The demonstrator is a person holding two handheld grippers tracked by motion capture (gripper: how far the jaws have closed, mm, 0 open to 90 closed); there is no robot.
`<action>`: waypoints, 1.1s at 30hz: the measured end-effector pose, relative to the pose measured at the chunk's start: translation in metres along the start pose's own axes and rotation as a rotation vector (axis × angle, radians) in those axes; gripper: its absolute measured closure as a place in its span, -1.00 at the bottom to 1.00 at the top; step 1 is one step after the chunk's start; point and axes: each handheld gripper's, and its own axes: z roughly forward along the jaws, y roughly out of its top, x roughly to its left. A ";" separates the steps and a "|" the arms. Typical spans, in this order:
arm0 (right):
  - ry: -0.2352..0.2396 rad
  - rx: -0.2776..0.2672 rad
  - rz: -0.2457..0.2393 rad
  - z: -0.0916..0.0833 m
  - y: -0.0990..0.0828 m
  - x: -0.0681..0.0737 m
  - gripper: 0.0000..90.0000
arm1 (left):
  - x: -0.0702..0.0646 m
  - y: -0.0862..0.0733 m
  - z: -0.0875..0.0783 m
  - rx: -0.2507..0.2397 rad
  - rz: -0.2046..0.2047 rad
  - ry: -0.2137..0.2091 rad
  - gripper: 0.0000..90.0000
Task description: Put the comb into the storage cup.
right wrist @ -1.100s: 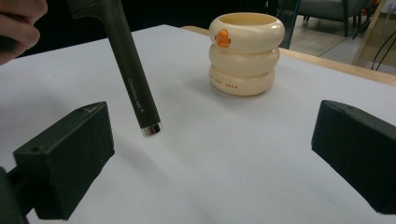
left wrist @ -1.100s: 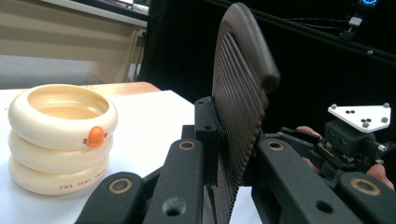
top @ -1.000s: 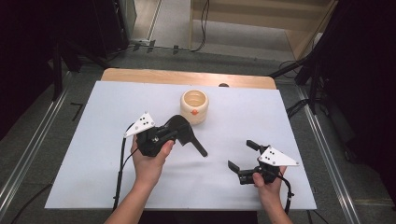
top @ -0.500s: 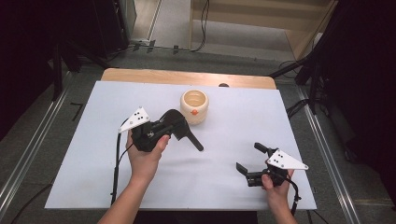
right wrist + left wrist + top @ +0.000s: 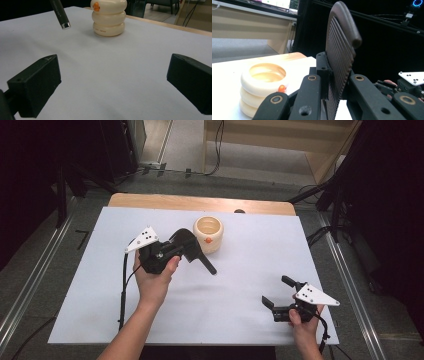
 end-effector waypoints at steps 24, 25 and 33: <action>-0.054 0.004 0.013 -0.018 -0.011 -0.019 -1.00 | 0.014 0.028 0.020 -0.009 0.010 0.019 0.88; -0.055 0.000 0.011 -0.018 -0.011 -0.020 -1.00 | 0.014 0.029 0.021 -0.007 0.009 0.019 0.88; -0.056 0.001 0.017 -0.018 -0.014 -0.022 -1.00 | 0.020 0.037 0.024 -0.018 0.007 0.026 0.88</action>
